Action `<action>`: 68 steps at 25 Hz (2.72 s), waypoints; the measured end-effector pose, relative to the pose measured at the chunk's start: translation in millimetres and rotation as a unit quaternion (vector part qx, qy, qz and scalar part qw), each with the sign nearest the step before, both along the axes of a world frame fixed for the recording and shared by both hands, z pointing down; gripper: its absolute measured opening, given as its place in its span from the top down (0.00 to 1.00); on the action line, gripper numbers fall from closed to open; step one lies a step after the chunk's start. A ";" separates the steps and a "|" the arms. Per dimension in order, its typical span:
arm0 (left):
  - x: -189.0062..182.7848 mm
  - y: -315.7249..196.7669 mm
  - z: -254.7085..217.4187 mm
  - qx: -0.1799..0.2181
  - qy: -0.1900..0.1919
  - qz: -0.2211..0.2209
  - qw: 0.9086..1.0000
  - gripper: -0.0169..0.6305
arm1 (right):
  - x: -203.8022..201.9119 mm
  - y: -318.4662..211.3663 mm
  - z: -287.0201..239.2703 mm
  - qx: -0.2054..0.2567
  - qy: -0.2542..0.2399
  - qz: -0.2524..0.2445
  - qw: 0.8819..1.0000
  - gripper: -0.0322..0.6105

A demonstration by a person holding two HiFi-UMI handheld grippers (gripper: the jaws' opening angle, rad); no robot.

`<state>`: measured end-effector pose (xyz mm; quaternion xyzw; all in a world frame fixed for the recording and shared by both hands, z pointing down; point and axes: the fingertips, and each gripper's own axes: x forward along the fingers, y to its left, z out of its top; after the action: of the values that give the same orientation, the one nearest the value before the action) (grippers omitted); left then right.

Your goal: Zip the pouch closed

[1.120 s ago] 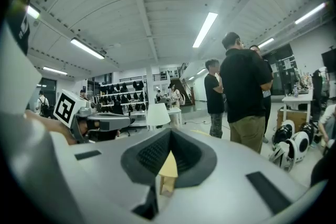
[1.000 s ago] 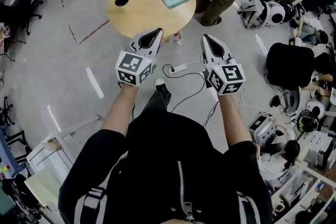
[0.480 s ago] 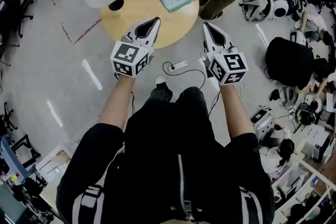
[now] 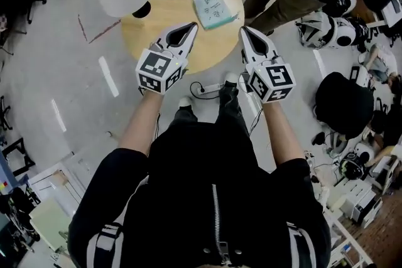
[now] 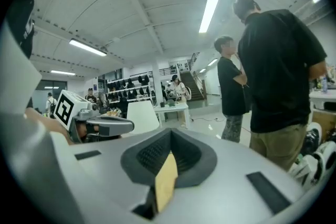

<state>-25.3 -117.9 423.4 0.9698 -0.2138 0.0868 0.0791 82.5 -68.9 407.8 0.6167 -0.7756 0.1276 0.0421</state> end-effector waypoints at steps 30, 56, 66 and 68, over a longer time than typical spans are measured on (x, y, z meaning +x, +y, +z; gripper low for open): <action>62.3 -60.0 61.7 -0.068 -0.051 -0.219 0.972 0.98 | 123.7 -135.4 146.8 -0.119 0.098 -0.270 0.951 0.94; 17.3 -2.9 121.8 -0.142 -0.090 -0.296 0.940 0.98 | 115.4 -136.0 326.0 -0.156 0.458 -0.538 0.690 0.78; -5.0 -9.5 128.3 -0.150 -0.086 -0.278 0.945 0.98 | 89.4 -105.8 330.3 -0.195 0.429 -0.559 0.682 0.92; -9.4 -11.2 125.1 -0.147 -0.084 -0.274 0.947 0.98 | 80.4 -98.6 322.1 -0.214 0.401 -0.557 0.695 0.92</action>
<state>-34.7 -129.1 548.5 0.8405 -0.4623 0.1730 0.2234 162.9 -167.4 729.9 0.0384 -0.8386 -0.0163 0.5431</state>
